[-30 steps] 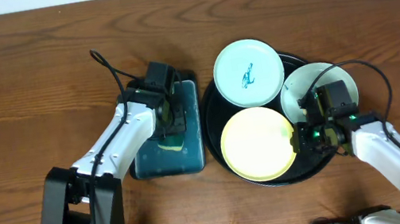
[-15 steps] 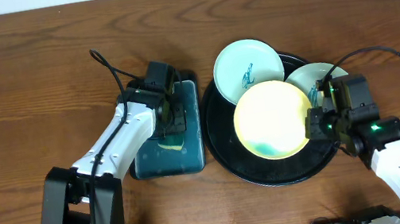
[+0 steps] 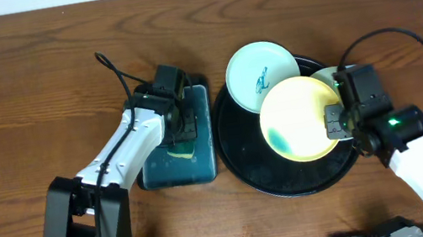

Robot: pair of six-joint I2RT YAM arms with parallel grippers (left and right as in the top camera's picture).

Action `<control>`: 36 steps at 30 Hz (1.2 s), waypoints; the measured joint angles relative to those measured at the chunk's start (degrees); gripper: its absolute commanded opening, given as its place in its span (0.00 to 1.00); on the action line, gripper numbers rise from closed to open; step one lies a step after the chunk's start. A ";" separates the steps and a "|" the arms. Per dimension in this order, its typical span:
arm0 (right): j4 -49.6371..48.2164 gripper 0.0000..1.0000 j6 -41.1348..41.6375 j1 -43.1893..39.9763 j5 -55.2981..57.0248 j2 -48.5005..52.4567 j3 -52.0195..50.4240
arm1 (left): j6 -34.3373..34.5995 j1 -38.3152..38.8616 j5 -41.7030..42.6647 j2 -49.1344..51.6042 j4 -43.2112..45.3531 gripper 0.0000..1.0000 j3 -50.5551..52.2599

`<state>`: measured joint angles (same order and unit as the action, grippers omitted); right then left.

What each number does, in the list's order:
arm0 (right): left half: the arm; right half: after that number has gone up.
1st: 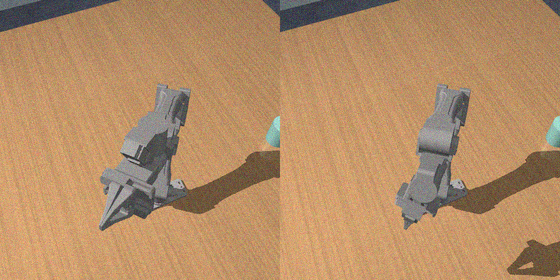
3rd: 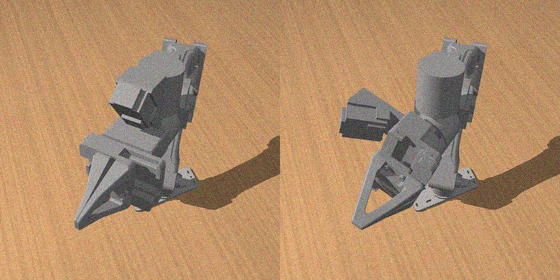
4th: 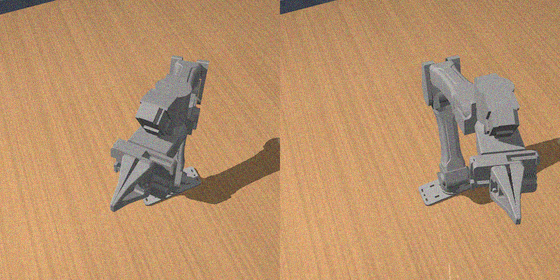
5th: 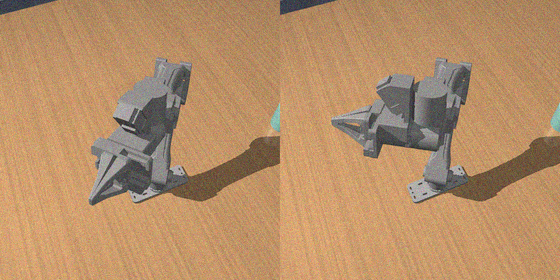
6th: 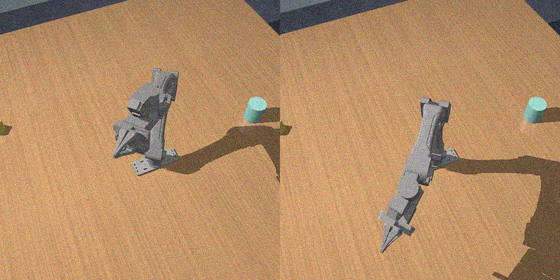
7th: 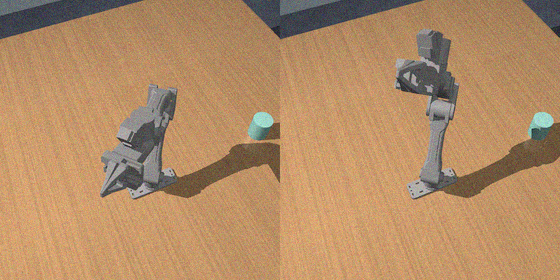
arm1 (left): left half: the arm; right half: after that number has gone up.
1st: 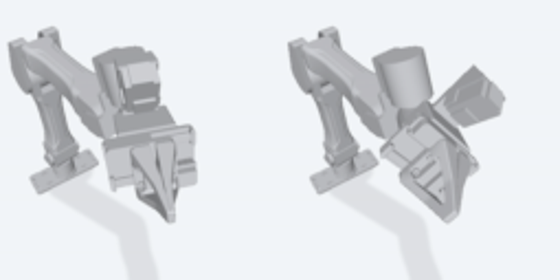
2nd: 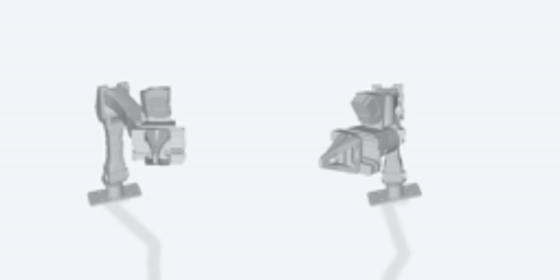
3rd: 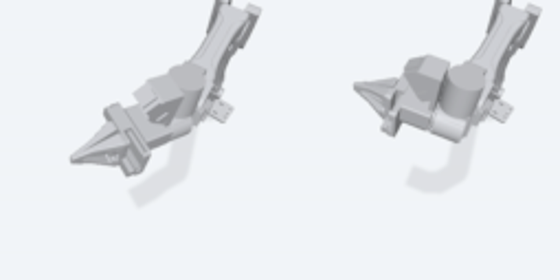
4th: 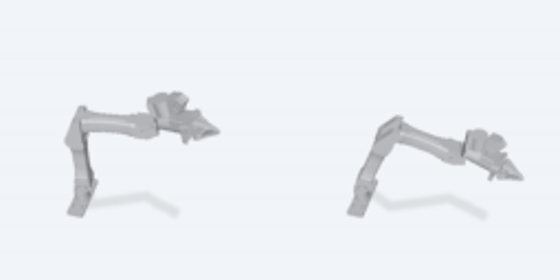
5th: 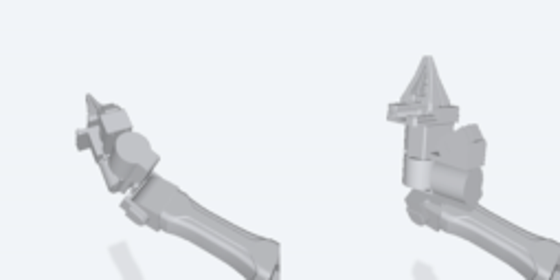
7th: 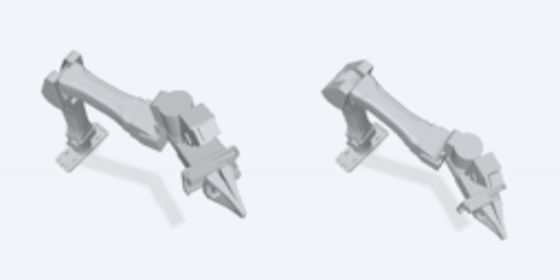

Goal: Clean dirty plates on tray and stack at the side
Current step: 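Lift the yellow plate off the black tray with the right gripper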

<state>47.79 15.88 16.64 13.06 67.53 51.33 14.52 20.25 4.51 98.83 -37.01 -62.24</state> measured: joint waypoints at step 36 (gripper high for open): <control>-14.78 0.01 -16.13 34.05 45.62 12.83 2.10 | -0.02 0.00 0.00 0.00 0.04 0.08 0.00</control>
<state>33.01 -0.25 50.70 58.67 80.36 53.43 14.50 20.25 4.51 98.83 -36.97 -62.24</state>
